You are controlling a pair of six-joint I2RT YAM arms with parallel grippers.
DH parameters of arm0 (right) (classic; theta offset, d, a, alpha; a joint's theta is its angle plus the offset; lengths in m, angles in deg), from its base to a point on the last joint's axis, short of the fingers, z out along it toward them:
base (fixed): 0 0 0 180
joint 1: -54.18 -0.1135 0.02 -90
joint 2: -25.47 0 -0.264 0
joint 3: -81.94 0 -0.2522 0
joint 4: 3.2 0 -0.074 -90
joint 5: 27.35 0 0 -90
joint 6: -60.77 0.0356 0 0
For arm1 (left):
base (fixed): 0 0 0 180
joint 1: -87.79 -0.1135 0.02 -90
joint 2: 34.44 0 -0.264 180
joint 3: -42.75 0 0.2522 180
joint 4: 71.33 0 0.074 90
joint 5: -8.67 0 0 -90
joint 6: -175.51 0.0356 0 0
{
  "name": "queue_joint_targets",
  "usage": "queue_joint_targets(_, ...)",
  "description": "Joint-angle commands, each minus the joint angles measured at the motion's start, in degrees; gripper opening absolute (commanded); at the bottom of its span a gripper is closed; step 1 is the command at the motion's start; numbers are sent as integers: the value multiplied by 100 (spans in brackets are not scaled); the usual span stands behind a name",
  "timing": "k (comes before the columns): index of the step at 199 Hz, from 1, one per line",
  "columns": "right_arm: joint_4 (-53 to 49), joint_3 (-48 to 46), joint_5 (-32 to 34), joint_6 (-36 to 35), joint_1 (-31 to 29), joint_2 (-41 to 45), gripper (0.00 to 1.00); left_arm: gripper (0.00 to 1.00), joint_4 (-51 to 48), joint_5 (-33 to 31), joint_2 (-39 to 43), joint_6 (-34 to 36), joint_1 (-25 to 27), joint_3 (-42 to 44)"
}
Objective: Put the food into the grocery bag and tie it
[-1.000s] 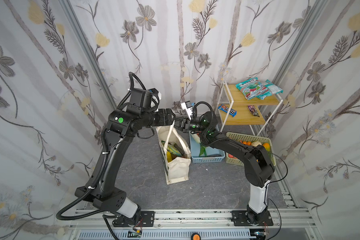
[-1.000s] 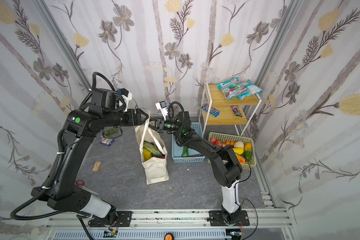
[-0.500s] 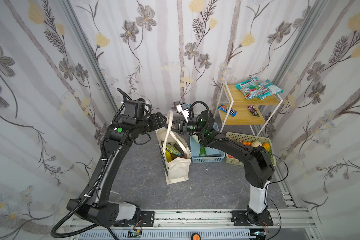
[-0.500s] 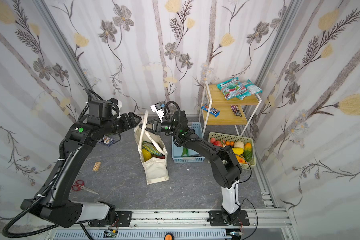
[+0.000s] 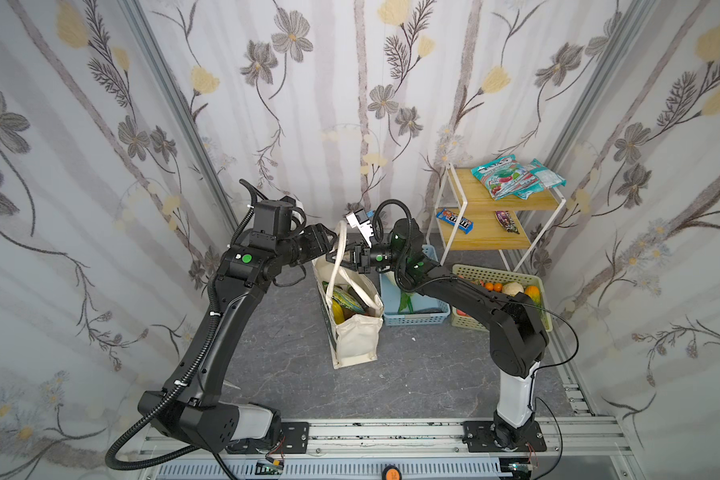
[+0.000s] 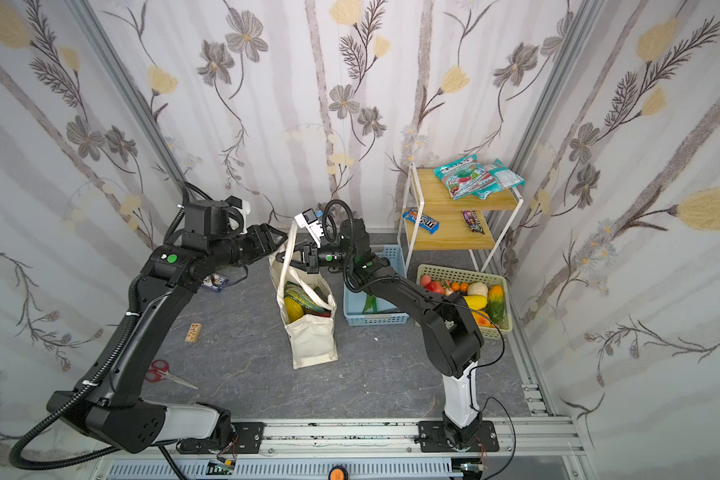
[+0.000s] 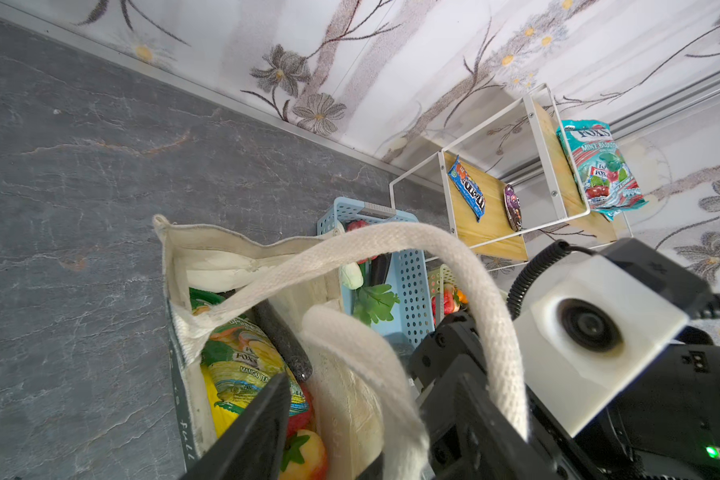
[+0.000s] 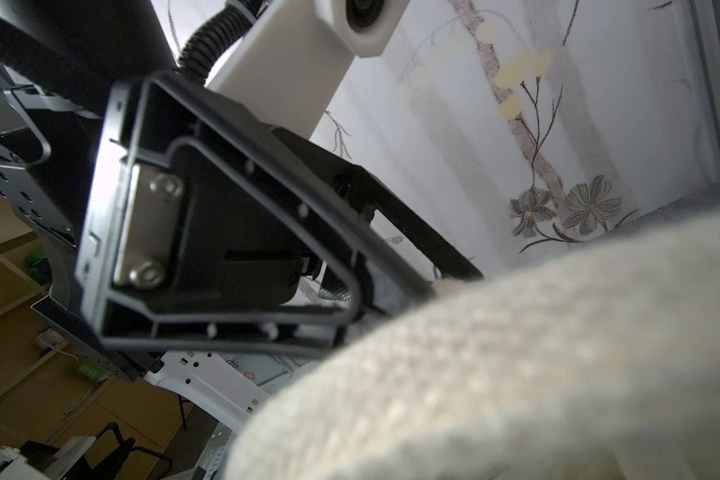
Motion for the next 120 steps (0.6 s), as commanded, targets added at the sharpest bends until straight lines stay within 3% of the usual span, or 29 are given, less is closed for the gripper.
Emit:
queue_joint_targets(1, -32, 42, -51, -108, -36, 102, 14, 63, 96, 68, -61, -45, 20, -14)
queue_joint_targets(42, -589, 286, -74, -419, -108, 78, 16, 49, 210, 200, -157, -90, 24, -10)
queue_joint_targets(78, -802, 287, 98, -506, -97, 135, 20, 11, 249, 221, -129, -178, 21, 8)
queue_joint_targets(97, -1001, 178, 224, -634, -55, 266, 33, 0, 214, 167, -100, -179, -13, -1)
queue_joint_targets(120, -970, -461, 425, -833, 125, 754, 56, 0, 188, 178, -71, -163, -67, -8)
